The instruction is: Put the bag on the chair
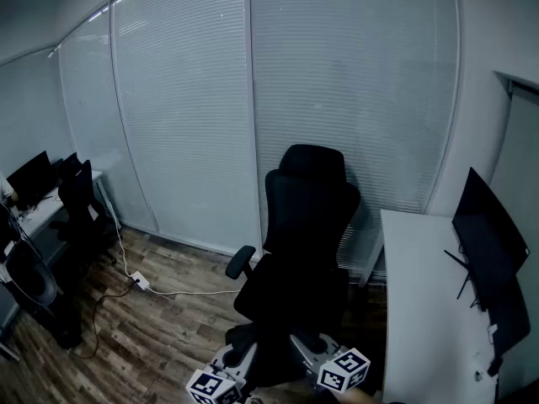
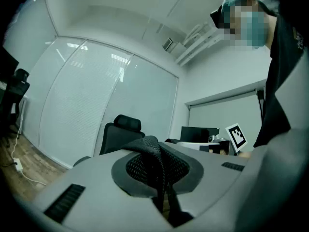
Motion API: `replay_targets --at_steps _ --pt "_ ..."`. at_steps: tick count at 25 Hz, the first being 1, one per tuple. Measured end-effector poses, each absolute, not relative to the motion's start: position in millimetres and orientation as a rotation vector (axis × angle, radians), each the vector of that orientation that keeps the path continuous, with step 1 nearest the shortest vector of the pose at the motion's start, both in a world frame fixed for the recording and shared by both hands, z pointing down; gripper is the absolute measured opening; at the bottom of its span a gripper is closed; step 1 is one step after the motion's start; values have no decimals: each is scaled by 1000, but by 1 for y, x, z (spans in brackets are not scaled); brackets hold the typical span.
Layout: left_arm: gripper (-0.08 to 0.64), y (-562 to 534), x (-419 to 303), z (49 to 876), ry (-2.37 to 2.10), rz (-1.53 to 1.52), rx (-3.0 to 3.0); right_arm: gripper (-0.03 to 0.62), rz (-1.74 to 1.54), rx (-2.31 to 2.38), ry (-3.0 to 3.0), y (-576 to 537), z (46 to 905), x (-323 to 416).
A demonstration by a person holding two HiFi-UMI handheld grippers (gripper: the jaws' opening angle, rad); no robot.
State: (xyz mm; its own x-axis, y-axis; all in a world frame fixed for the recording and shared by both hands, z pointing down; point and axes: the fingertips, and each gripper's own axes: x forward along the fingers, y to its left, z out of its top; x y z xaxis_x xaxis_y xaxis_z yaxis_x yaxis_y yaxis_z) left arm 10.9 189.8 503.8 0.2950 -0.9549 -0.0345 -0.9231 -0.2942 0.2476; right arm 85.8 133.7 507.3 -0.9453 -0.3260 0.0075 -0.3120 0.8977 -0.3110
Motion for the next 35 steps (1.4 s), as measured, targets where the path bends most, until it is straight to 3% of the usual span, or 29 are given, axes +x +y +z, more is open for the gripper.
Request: replay_targets --at_steps 20,35 --pt "41 171 -10 507 -1729 -193 2421 60 -622 -557 2957 123 515 75" --pt "41 126 -56 470 -1502 -274 2604 60 -518 -759 2819 79 486 28"
